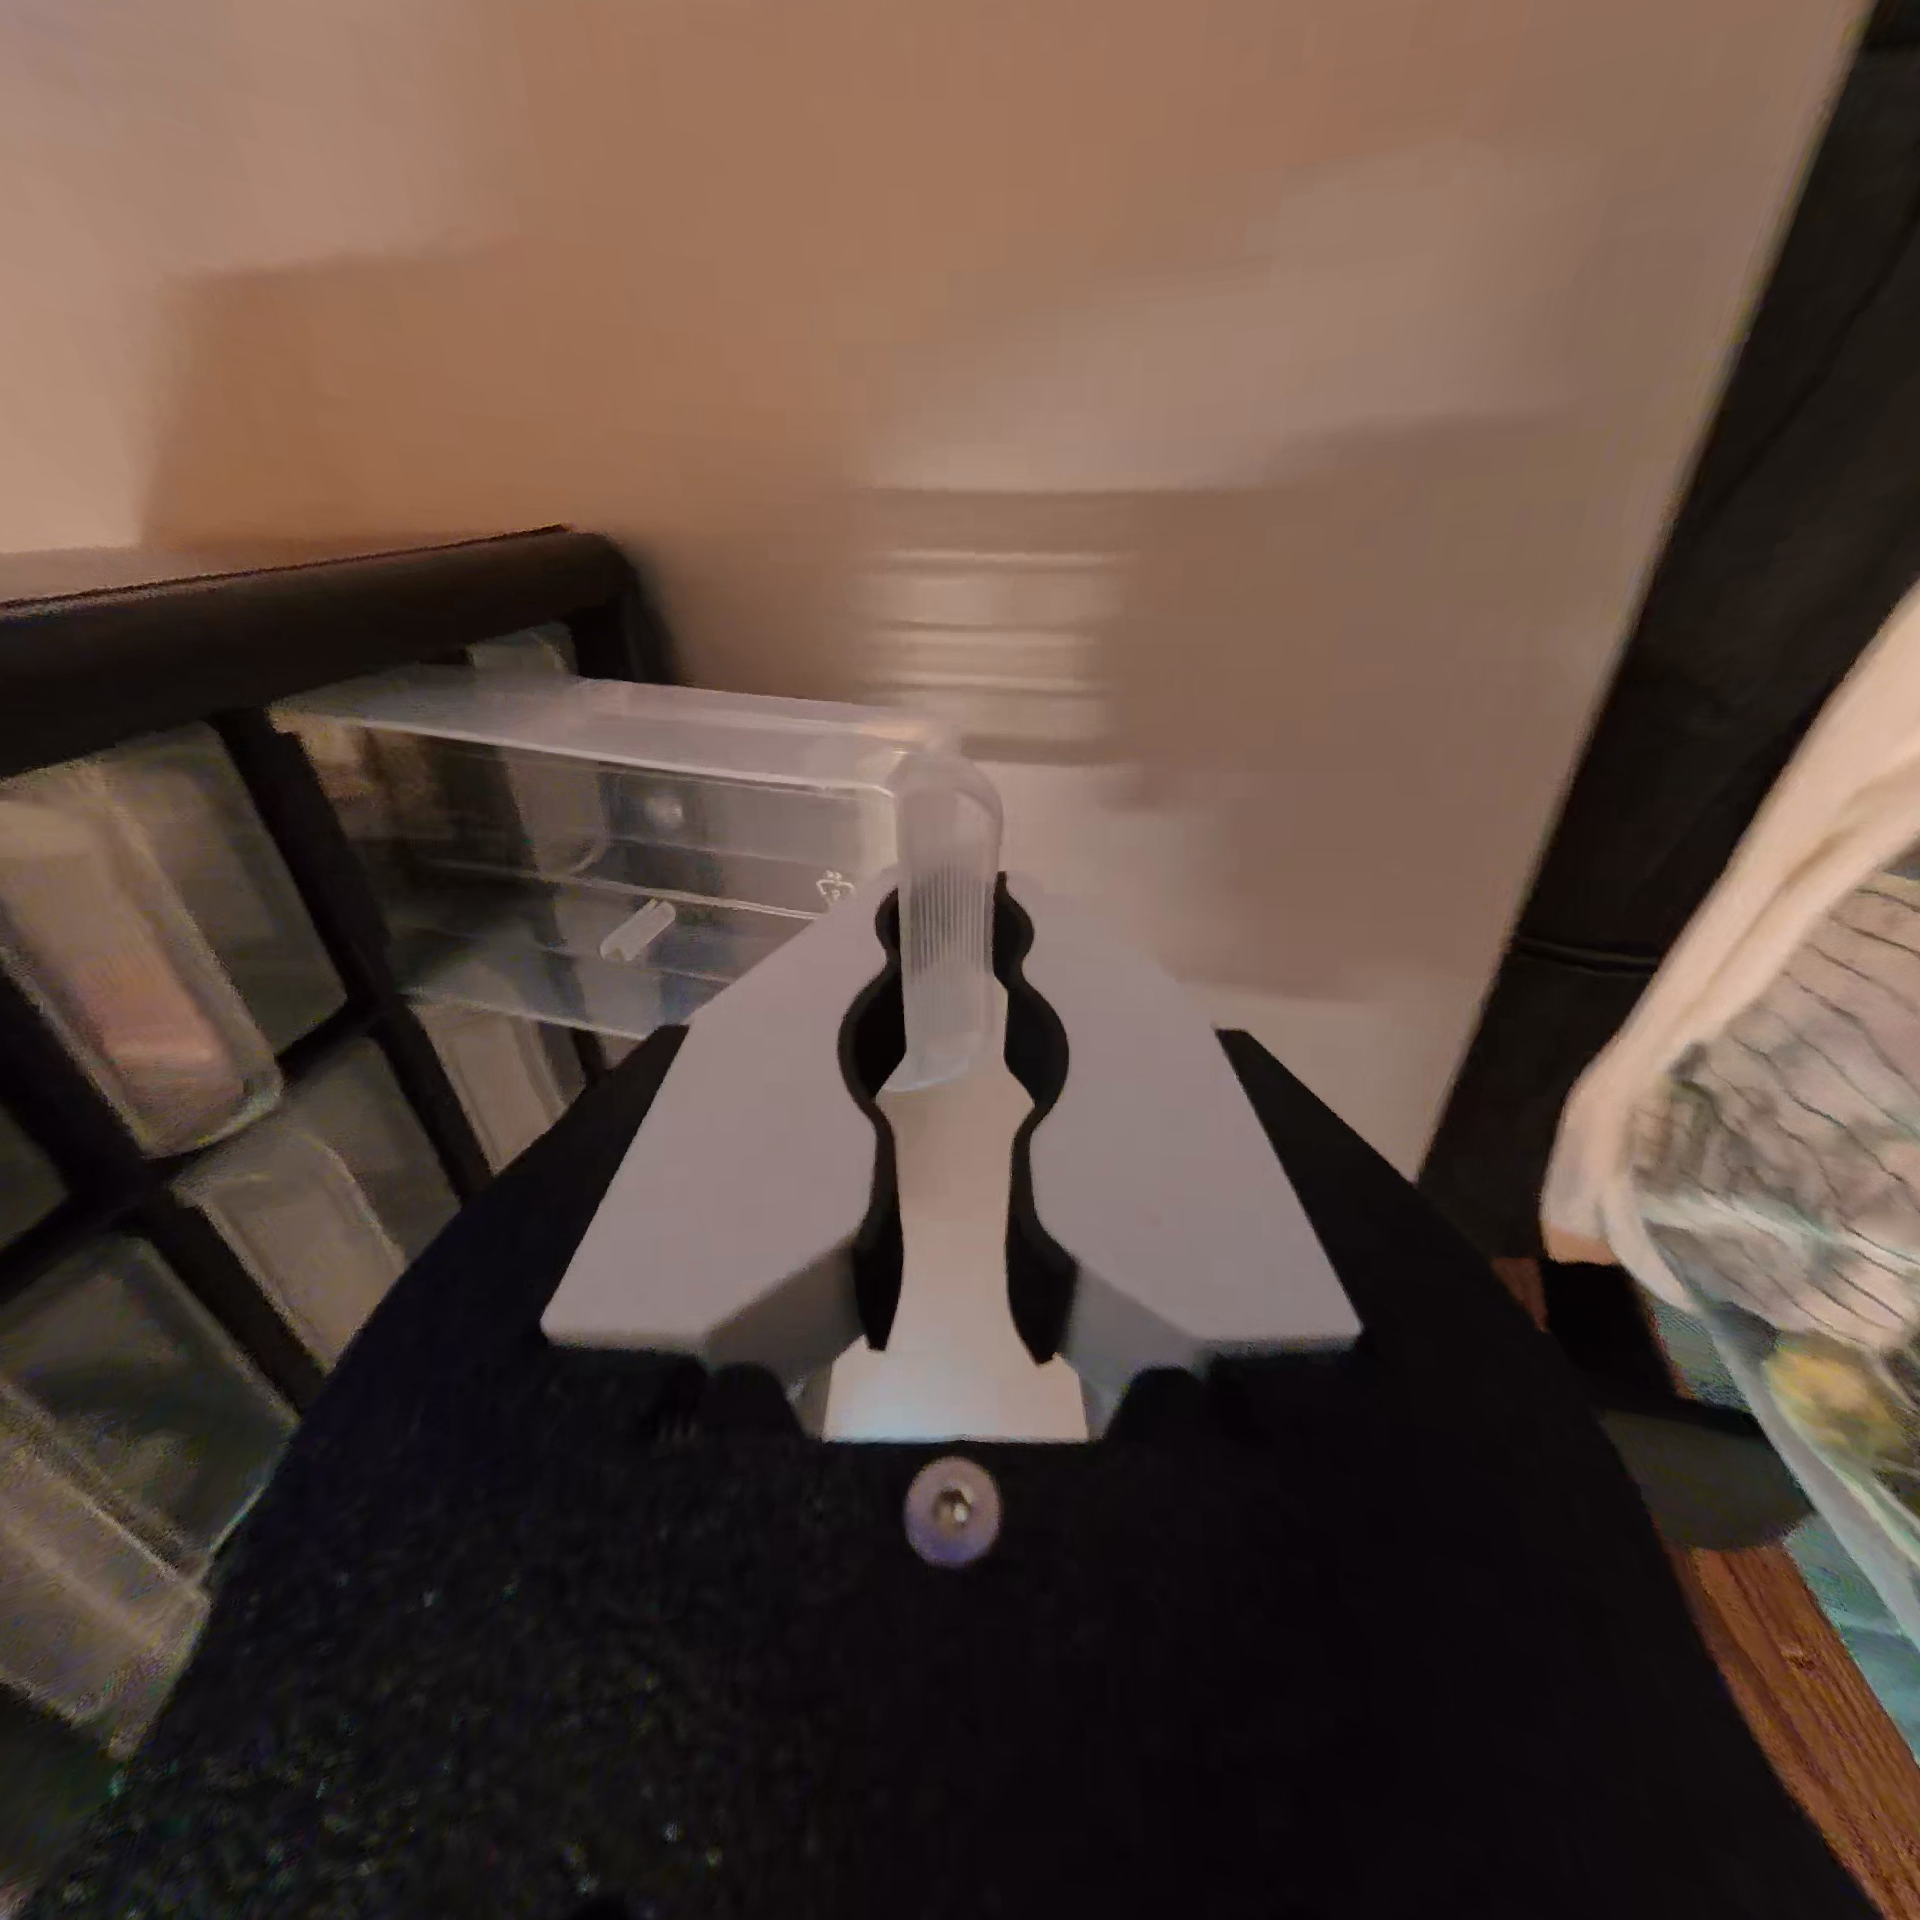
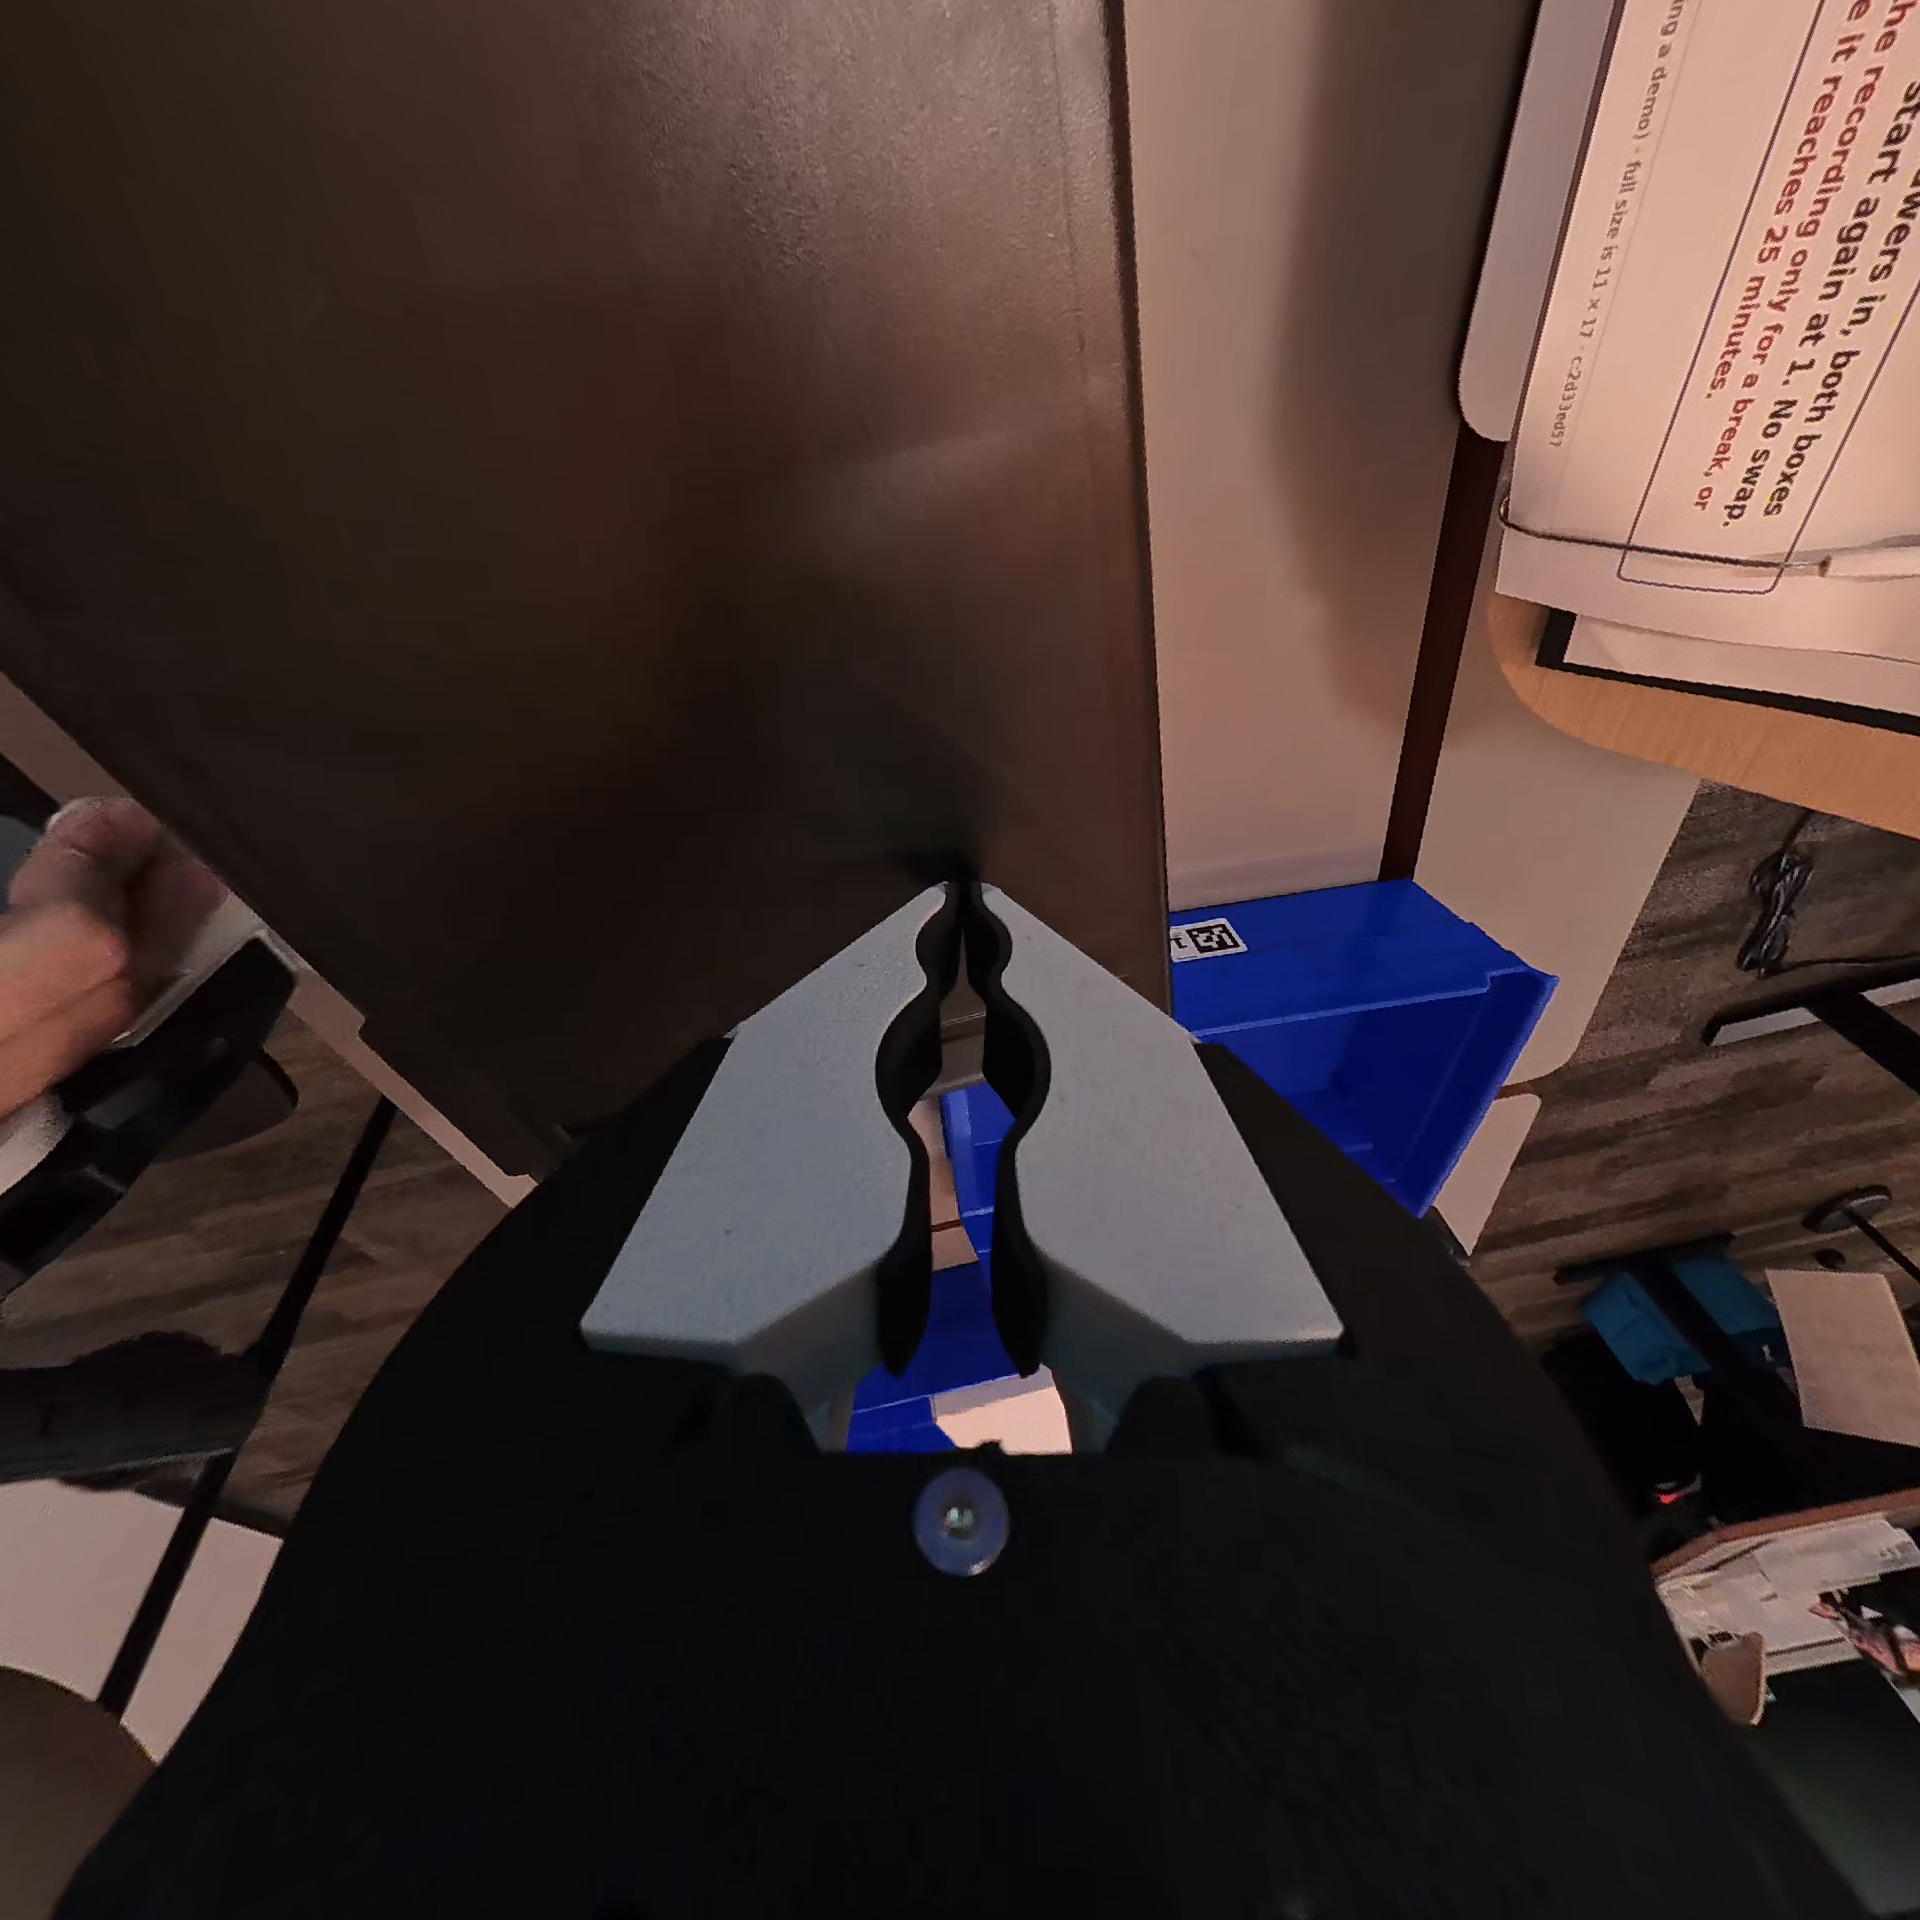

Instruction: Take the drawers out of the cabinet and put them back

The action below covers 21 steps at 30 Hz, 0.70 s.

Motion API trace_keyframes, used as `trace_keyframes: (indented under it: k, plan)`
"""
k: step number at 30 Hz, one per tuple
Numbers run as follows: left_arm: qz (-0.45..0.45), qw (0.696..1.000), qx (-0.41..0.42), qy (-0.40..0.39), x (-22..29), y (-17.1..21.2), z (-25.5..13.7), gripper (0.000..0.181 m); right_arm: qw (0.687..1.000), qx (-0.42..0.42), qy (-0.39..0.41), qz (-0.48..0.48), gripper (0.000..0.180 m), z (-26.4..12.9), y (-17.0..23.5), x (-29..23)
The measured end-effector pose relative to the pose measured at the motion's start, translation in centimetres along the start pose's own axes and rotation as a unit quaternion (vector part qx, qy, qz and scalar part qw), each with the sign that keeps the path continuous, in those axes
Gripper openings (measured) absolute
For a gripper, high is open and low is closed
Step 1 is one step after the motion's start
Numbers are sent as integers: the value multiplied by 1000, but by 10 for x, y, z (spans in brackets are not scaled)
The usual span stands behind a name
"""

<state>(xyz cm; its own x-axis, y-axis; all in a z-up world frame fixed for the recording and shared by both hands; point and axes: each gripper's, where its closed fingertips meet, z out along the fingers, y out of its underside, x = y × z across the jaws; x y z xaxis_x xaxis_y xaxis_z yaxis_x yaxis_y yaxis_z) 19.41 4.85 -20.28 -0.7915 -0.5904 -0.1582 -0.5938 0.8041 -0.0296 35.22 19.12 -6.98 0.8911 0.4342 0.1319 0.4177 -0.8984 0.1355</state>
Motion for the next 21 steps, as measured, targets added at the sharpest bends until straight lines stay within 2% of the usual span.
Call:
trace_keyframes:
  k: [1,5,14,21]
  plan:
    - [-3,1000,-8,-22,-7,1,3,10,1000,1,-1,0,0,0,0,0]
    - [-13,997,-8,-82,-28,-3,18,10,1000,8,-2,6,0,0,0,0]
    - [-39,984,60,-161,-65,-12,21,12,1000,8,-1,9,0,0,0,0]
    - [-10,948,136,-288,-82,-17,18,23,1000,1,5,8,0,0,0,0]
